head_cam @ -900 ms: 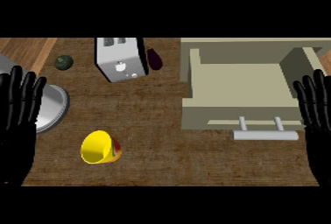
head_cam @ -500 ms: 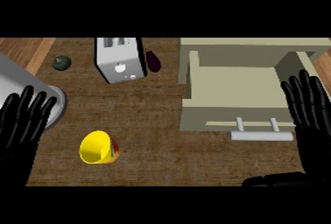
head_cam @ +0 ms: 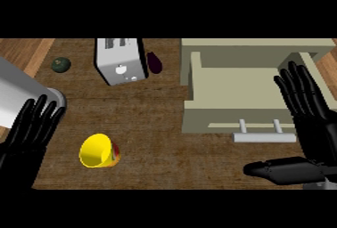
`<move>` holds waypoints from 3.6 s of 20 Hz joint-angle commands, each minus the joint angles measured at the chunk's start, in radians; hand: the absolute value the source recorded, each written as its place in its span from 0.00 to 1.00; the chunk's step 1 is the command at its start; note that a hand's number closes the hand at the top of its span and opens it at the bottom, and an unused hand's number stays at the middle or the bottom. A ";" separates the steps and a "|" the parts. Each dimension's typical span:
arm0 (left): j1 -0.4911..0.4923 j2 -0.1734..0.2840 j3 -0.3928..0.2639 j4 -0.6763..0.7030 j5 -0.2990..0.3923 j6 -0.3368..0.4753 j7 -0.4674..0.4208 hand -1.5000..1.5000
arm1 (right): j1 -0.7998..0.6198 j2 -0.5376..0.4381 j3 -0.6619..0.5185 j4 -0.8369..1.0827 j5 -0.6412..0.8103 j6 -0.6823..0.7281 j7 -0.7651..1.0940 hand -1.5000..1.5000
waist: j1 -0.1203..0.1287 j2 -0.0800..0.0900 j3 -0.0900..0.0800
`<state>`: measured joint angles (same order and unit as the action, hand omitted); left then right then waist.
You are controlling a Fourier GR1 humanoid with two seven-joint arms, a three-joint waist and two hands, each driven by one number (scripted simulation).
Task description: Pick up the cup, place it into the drawer and close the drawer
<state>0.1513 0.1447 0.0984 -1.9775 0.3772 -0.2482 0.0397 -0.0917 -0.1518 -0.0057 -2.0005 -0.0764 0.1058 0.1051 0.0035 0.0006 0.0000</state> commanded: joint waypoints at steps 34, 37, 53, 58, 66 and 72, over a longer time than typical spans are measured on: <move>-0.351 0.109 0.164 1.490 -0.392 -0.092 -0.960 0.00 | -0.130 -0.059 -0.145 0.048 -0.094 0.087 0.065 0.00 | -0.013 0.001 -0.001; -0.425 0.050 0.145 1.577 -0.418 -0.039 -1.045 0.00 | -0.137 -0.036 -0.112 0.113 -0.034 0.077 -0.004 0.00 | -0.014 0.003 -0.002; -0.553 0.051 0.139 1.744 -0.443 -0.059 -1.107 0.00 | -0.163 -0.047 -0.124 0.120 -0.061 0.093 0.029 0.00 | -0.021 0.005 -0.003; -0.572 0.038 0.146 1.752 -0.419 -0.173 -1.100 0.00 | -0.199 -0.052 -0.134 0.111 -0.072 0.079 0.064 0.00 | -0.030 0.008 -0.004; -0.560 0.032 0.158 1.651 -0.437 0.095 -1.254 1.00 | -0.194 -0.074 -0.149 0.120 -0.061 0.087 0.060 0.00 | -0.029 0.007 -0.004; -0.565 -0.031 0.191 1.609 -0.380 0.021 -1.298 1.00 | -0.195 -0.041 -0.118 0.156 -0.018 0.066 0.019 0.00 | -0.010 0.006 -0.003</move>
<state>-0.4115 0.1409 0.2643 -0.3522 -0.0381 -0.1545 -1.0984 -0.2723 -0.1986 -0.1264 -1.8812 -0.1128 0.1798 0.1441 -0.0152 0.0050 -0.0027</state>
